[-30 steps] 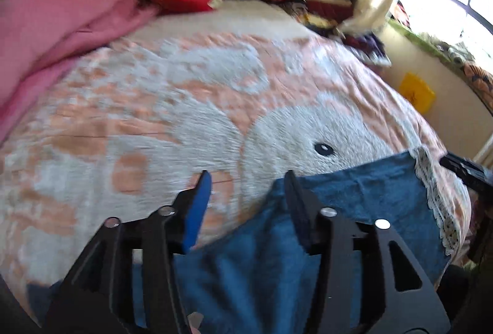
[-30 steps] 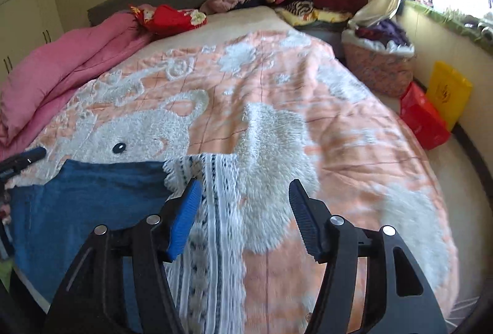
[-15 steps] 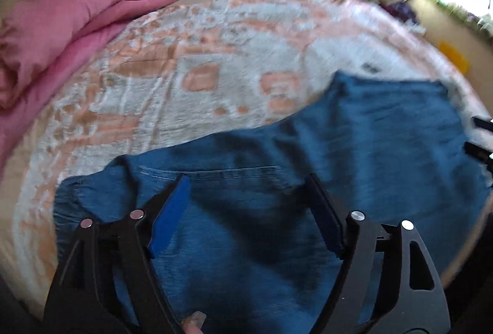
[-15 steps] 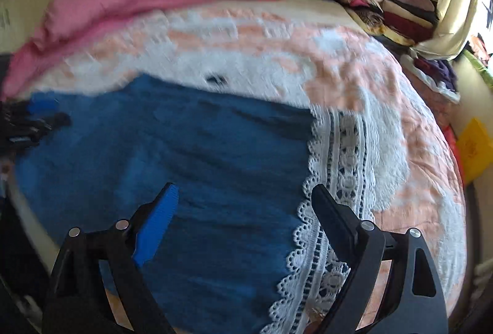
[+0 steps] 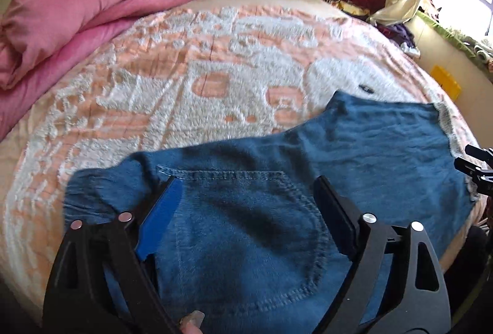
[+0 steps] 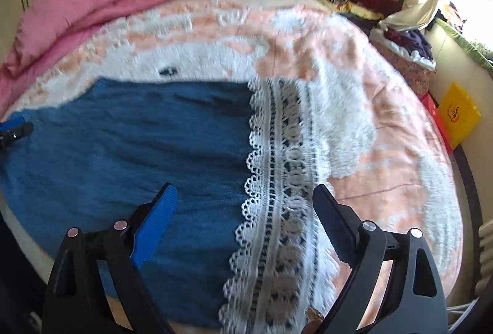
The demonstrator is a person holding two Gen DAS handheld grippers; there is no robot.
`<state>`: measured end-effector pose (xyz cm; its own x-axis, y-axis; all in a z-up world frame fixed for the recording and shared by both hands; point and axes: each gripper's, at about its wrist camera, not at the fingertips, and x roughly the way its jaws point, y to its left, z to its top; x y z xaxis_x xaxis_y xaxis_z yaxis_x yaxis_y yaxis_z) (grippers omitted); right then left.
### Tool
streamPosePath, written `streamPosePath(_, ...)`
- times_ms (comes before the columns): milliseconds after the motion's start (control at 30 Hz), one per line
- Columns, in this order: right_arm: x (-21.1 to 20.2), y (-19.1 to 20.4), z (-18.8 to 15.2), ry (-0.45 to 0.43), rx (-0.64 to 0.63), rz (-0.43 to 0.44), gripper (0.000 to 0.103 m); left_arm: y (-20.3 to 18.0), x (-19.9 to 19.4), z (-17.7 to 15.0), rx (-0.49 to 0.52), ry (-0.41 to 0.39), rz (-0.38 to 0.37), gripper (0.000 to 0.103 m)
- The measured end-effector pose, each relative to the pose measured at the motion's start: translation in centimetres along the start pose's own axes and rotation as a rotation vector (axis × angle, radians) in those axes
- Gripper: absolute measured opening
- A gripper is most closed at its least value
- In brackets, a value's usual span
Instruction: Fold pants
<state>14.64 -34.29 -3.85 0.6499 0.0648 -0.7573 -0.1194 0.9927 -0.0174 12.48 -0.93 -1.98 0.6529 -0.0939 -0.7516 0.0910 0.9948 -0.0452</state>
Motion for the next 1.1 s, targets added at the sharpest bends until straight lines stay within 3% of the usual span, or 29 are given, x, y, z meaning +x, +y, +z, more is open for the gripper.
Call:
streamPosePath(133, -2.8, -0.8, -0.9, -0.039, 0.058, 0.014, 0.091, -0.5, -1.8, 0.2, 0.010, -0.031, -0.001, 0.092)
streamPosePath(567, -7.5, 1.9, -3.2, -0.091, 0.044, 0.043, 0.094, -2.9, -5.2, -2.6, 0.097, -0.035, -0.066, 0.093)
streamPosePath(867, -4.7, 6.6, -3.9, -0.012, -0.048, 0.078, 0.094, -5.3, -4.0, -5.8, 0.190, 0.032, -0.052, 0.093)
streamPosePath(1033, -2.7, 5.4, -4.3, 0.048, -0.018, 0.062, 0.094, -4.8, -2.0, -6.8, 0.213, 0.100, 0.034, 0.093)
streamPosePath(1100, -1.9, 4.0, -4.8, 0.104, 0.012, 0.008, 0.094, -4.0, -1.2, -7.3, 0.202, 0.125, 0.043, 0.093)
